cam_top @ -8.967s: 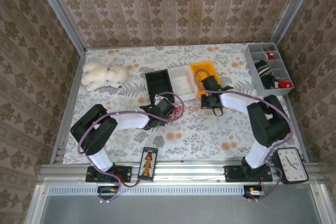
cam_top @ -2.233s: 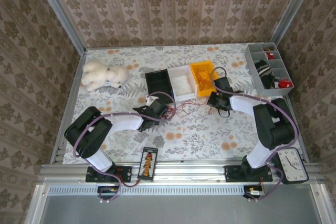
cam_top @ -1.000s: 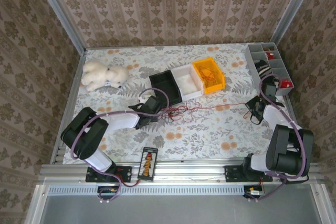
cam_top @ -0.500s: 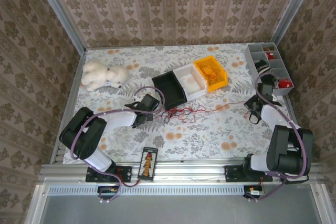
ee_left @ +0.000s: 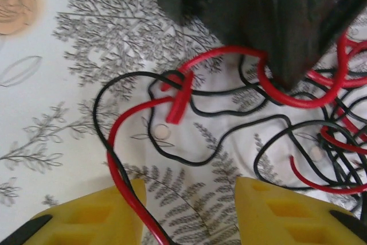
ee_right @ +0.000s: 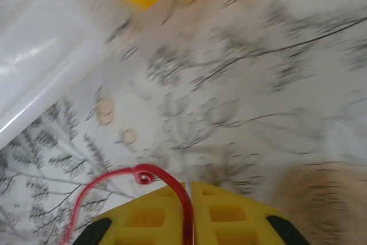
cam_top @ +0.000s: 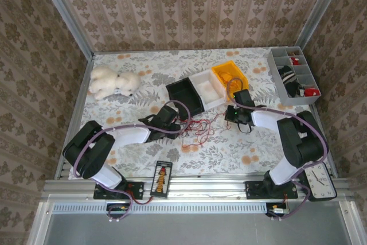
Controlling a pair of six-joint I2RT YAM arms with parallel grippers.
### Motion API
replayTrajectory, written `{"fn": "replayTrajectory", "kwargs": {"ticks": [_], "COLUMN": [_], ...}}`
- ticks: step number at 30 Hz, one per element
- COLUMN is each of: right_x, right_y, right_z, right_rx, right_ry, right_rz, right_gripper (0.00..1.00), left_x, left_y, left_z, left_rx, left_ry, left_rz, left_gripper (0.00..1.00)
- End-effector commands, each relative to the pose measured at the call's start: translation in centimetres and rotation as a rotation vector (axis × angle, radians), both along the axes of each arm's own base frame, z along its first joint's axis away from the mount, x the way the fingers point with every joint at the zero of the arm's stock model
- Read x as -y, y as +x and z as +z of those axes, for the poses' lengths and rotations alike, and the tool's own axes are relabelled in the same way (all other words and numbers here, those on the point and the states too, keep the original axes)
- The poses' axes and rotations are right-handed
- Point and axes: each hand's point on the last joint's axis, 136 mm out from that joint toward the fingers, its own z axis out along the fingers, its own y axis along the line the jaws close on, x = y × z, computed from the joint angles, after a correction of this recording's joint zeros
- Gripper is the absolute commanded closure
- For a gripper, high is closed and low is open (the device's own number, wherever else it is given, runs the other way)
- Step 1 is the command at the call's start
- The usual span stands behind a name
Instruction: Untangle the cables
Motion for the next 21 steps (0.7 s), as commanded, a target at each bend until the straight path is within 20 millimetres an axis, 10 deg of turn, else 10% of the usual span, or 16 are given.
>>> {"fn": "replayTrajectory", "kwargs": {"ticks": [1,12,21], "right_x": [-2.6,-5.2,-9.2], "right_y": [1.1,-1.3,-3.4], "right_z": [1.2,2.7,2.8], "right_rx": [0.039,0.052,0.053], "right_ry": [0.038,0.044,-0.037], "right_rz": [0.107,0.283,0.507], "right_gripper": [0.81,0.46,0.41], "left_x": [1.7,3.7,2.5], "left_y": [-0.7,0.0,2.0], "left_z": [0.5,-0.4,-2.0], "left_rx": [-0.007,-0.023,-0.005], "left_ry": [-0.050,0.009,0.142], "left_rz": [-0.093,-0.161,-0.069], "left_gripper": [0.49,0.46,0.88]}}
